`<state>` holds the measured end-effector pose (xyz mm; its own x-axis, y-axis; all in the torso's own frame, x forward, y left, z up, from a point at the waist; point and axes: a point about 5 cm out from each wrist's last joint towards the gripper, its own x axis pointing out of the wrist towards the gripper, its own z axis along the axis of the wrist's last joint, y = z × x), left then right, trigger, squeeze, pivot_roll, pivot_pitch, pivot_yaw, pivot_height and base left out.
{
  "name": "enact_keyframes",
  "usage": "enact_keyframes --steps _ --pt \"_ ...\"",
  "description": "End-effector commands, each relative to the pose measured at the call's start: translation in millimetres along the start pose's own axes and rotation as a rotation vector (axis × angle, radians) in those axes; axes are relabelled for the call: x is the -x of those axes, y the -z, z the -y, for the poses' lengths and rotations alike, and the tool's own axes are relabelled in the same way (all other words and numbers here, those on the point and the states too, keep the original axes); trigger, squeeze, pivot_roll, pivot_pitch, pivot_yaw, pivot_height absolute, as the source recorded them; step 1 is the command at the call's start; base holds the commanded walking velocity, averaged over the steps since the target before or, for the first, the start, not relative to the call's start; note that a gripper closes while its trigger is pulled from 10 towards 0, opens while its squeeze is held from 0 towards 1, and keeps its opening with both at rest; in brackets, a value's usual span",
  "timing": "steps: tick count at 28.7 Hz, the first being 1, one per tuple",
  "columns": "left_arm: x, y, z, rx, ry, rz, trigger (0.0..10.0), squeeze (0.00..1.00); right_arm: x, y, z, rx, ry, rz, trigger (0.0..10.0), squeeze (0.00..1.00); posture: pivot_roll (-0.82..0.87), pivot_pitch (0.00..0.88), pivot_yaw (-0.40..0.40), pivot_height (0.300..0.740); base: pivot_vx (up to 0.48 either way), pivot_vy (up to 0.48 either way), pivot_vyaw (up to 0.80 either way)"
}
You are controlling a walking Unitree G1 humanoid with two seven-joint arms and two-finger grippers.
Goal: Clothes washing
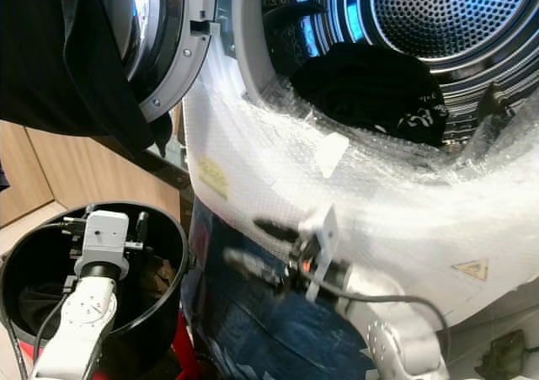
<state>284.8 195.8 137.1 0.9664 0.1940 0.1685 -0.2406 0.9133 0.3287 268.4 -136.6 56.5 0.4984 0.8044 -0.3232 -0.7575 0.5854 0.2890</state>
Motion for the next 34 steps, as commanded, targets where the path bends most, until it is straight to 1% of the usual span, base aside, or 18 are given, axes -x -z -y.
enact_keyframes --steps 1,4,5,7,8,9,12,14,16,17,18,20,21,22,23,25,30,34 --pt "1.1 -7.2 -2.1 -0.001 0.007 0.014 10.0 0.00 4.2 25.9 15.8 0.003 0.129 -0.108 10.0 0.00 0.16 0.000 -0.129 0.740 0.000 0.000 0.00" --pt "4.5 -7.7 -12.1 0.049 -0.026 -0.018 10.0 0.00 8.4 69.9 26.9 -0.071 0.325 -0.278 10.0 0.00 0.17 0.000 -0.127 0.740 0.000 0.000 0.00" --pt "4.5 -7.7 -12.1 0.049 -0.026 -0.018 10.0 0.00 8.4 69.9 26.9 -0.071 0.325 -0.278 10.0 0.00 0.17 0.000 -0.127 0.740 0.000 0.000 0.00" --pt "7.2 -7.4 -18.9 0.073 -0.026 -0.047 10.0 0.00 16.8 95.6 33.2 -0.096 0.509 -0.407 10.0 0.00 0.18 0.000 -0.126 0.740 0.000 0.000 0.00" --pt "7.2 -7.4 -18.9 0.073 -0.026 -0.047 10.0 0.00 16.8 95.6 33.2 -0.096 0.509 -0.407 10.0 0.00 0.18 0.000 -0.126 0.740 0.000 0.000 0.00" --pt "6.6 -7.2 -28.6 0.055 -0.013 -0.072 10.0 0.00 28.7 116.2 37.2 -0.170 0.698 -0.497 10.0 1.00 0.18 0.000 -0.126 0.740 0.000 0.000 0.00" --pt "1.1 -4.7 -41.0 0.036 0.002 -0.119 10.0 0.00 29.9 126.2 33.6 -0.181 0.733 -0.513 10.0 1.00 0.20 0.000 -0.125 0.740 0.000 0.000 0.00" --pt "-6.3 2.7 -53.1 0.005 0.032 -0.194 10.0 0.00 34.7 138.3 29.5 -0.100 0.777 -0.606 10.0 1.00 0.21 0.000 -0.124 0.740 0.000 0.000 0.00" --pt "-11.9 11.9 -62.2 0.000 0.012 -0.234 10.0 0.00 38.3 146.4 25.8 -0.112 0.805 -0.642 10.0 1.00 0.22 0.000 -0.121 0.740 0.000 0.000 0.00" --pt "-16.7 23.7 -70.3 0.031 -0.008 -0.299 10.0 0.00 42.5 155.3 21.0 -0.137 0.823 -0.673 10.0 0.19 0.21 0.000 -0.117 0.740 0.000 0.000 0.00" --pt "-19.4 27.9 -74.4 0.060 -0.018 -0.326 10.0 0.00 44.9 160.1 18.6 -0.157 0.844 -0.685 10.0 0.00 0.21 0.000 -0.118 0.740 0.000 0.000 0.00" --pt "-20.9 28.5 -76.9 0.071 -0.026 -0.335 10.0 0.00 46.0 162.1 17.8 -0.169 0.863 -0.690 10.0 0.00 0.21 0.000 -0.118 0.740 0.000 0.000 0.00" --pt "-22.7 32.7 -75.1 0.105 -0.002 -0.366 10.0 0.19 47.0 163.8 16.9 -0.177 0.871 -0.691 10.0 0.00 0.21 0.000 -0.119 0.740 0.000 0.000 0.00" --pt "-23.6 35.5 -73.6 0.129 0.018 -0.388 10.0 0.19 47.5 164.8 16.4 -0.180 0.877 -0.692 10.0 0.00 0.21 0.000 -0.119 0.740 0.000 0.000 0.00" --pt "-25.7 43.6 -71.7 0.181 0.047 -0.438 10.0 1.00 47.9 167.6 14.0 -0.211 0.880 -0.685 10.0 0.00 0.19 0.000 -0.122 0.740 0.000 0.000 0.00" --pt "-25.7 43.6 -71.7 0.181 0.047 -0.438 10.0 1.00 47.9 167.6 14.0 -0.211 0.880 -0.685 10.0 0.00 0.19 0.000 -0.122 0.740 0.000 0.000 0.00" --pt "-28.9 61.4 -67.6 0.077 0.178 -0.506 10.0 1.00 53.2 172.0 13.0 -0.244 0.929 -0.660 10.0 0.00 0.17 0.000 -0.135 0.740 0.000 0.000 0.00" --pt "-36.5 63.9 -64.0 0.101 0.217 -0.521 10.0 1.00 55.0 172.2 13.9 -0.273 0.948 -0.638 10.0 0.00 0.18 0.003 -0.155 0.740 0.000 0.000 0.00"
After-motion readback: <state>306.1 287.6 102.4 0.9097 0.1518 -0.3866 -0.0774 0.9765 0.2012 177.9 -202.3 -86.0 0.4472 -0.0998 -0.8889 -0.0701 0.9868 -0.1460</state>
